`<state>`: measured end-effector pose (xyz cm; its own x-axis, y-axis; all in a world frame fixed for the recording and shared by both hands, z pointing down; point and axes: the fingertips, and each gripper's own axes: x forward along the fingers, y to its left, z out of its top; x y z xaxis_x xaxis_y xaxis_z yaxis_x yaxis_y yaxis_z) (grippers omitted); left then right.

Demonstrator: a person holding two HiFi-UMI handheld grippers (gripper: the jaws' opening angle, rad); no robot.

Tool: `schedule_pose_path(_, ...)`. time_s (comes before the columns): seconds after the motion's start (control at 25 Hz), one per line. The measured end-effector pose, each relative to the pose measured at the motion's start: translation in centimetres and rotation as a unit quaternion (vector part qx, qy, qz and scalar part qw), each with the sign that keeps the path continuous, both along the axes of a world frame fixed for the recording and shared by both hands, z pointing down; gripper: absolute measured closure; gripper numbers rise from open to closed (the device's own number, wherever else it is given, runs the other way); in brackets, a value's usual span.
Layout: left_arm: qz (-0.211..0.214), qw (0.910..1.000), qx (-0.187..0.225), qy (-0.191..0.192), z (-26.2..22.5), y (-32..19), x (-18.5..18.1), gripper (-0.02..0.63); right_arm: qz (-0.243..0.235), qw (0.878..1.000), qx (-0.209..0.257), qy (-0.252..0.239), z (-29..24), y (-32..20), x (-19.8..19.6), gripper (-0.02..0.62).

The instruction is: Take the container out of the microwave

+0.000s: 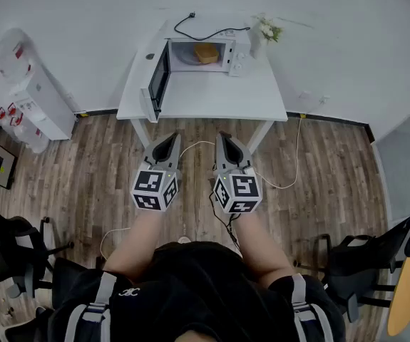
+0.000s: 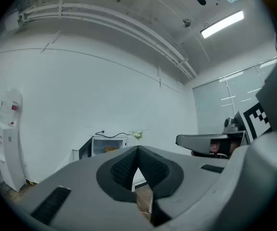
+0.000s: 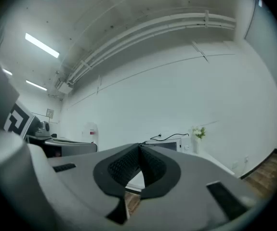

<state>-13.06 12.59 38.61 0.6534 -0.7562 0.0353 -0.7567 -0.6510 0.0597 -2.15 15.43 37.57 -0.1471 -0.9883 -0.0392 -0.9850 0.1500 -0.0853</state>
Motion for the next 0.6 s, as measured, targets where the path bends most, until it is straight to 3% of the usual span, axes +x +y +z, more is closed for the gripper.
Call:
schedule_pose_path(0.32, 0.003, 0.9999, 0.007, -0.009, -0.1, -0.6, -0.2, 0.594, 0.011, 1.0, -0.008, 0.012, 1.0, -0.9, -0.3, 0.592)
schedule_pose_path(0.6, 0.029, 0.9995, 0.002, -0.01, 1.3, -1.7, -0.9, 0.594, 0.027, 1.0, -0.011, 0.002, 2.2, -1.7, -1.2, 0.591)
